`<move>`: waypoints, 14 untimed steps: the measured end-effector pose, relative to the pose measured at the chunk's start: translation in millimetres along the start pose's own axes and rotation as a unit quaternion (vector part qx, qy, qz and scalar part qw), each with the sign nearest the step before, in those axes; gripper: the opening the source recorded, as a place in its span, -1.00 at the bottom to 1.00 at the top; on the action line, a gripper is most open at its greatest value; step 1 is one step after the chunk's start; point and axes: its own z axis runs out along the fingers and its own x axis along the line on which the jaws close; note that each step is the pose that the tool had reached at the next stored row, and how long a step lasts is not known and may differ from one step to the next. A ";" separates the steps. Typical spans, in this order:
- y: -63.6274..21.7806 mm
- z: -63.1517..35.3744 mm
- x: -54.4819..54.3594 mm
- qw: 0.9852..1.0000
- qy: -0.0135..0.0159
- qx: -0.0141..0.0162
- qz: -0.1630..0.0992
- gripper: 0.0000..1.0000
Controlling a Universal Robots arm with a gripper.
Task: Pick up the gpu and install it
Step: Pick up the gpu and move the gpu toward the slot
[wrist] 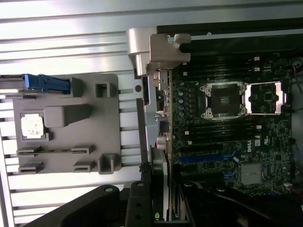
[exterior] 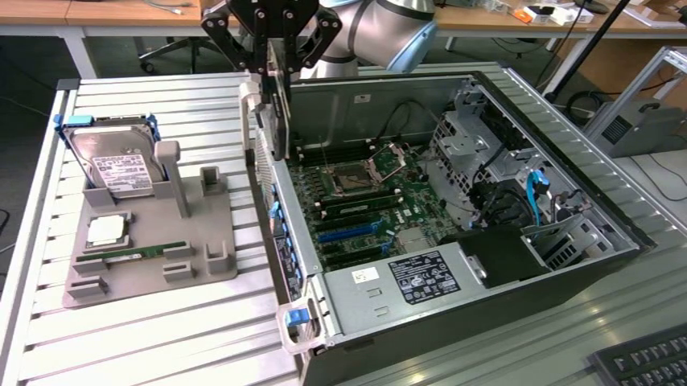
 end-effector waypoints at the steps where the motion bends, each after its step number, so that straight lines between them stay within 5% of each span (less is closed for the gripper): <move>1: 0.0 0.0 -0.4 1.000 0.000 0.000 0.000 -0.47; 14: 1.0 0.3 -13.2 1.000 0.000 0.000 0.000 -0.47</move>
